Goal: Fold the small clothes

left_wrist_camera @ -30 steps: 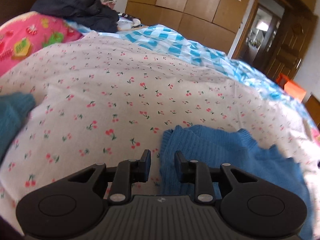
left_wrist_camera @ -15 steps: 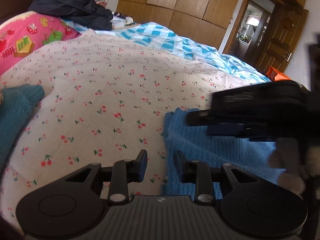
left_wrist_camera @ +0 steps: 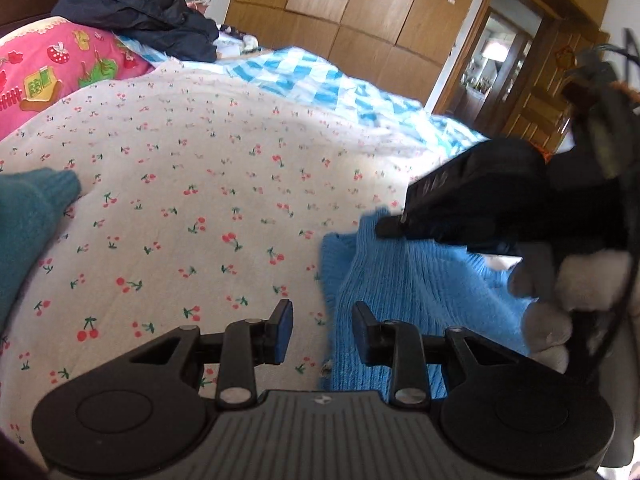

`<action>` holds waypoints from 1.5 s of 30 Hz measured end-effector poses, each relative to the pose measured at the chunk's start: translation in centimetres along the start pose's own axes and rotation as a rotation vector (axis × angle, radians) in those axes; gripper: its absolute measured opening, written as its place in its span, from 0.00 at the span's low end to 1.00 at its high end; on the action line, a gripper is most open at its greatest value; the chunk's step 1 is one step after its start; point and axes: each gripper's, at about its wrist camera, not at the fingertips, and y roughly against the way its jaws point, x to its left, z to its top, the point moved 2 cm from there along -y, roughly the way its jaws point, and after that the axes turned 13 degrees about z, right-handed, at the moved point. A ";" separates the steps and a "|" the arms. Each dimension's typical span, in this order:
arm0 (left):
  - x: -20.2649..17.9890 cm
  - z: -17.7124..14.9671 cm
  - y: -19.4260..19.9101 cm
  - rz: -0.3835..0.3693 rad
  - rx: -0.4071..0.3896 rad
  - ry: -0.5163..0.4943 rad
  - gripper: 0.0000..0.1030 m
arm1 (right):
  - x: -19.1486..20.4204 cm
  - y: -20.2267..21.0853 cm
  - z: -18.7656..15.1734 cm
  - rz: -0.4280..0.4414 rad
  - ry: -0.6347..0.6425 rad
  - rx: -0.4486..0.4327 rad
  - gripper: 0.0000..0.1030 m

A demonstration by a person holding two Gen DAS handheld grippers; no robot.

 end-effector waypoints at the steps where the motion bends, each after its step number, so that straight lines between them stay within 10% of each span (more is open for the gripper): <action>1: 0.1 0.1 0.1 -0.005 -0.009 0.009 0.37 | 0.5 0.2 0.3 0.014 0.006 -0.025 0.05; 8: -0.2 -0.3 -1.4 0.027 0.053 -0.011 0.39 | -0.6 -4.1 -0.9 -0.031 -0.020 0.088 0.11; 18: -0.5 -0.8 -1.9 0.061 0.072 -0.047 0.43 | -3.1 5.1 -1.5 -0.047 0.001 -0.106 0.19; 26: -0.8 -0.9 -1.8 0.080 0.058 -0.082 0.43 | -10.2 8.4 -5.3 -0.336 -0.055 -0.080 0.15; 33: -1.0 -1.2 -2.1 0.095 0.053 -0.099 0.46 | -11.9 11.5 -5.0 -0.299 -0.175 -0.215 0.17; 45: -0.5 -1.5 -0.6 0.133 -0.015 -0.090 0.47 | -13.7 14.3 -9.0 -0.340 -0.229 -0.200 0.20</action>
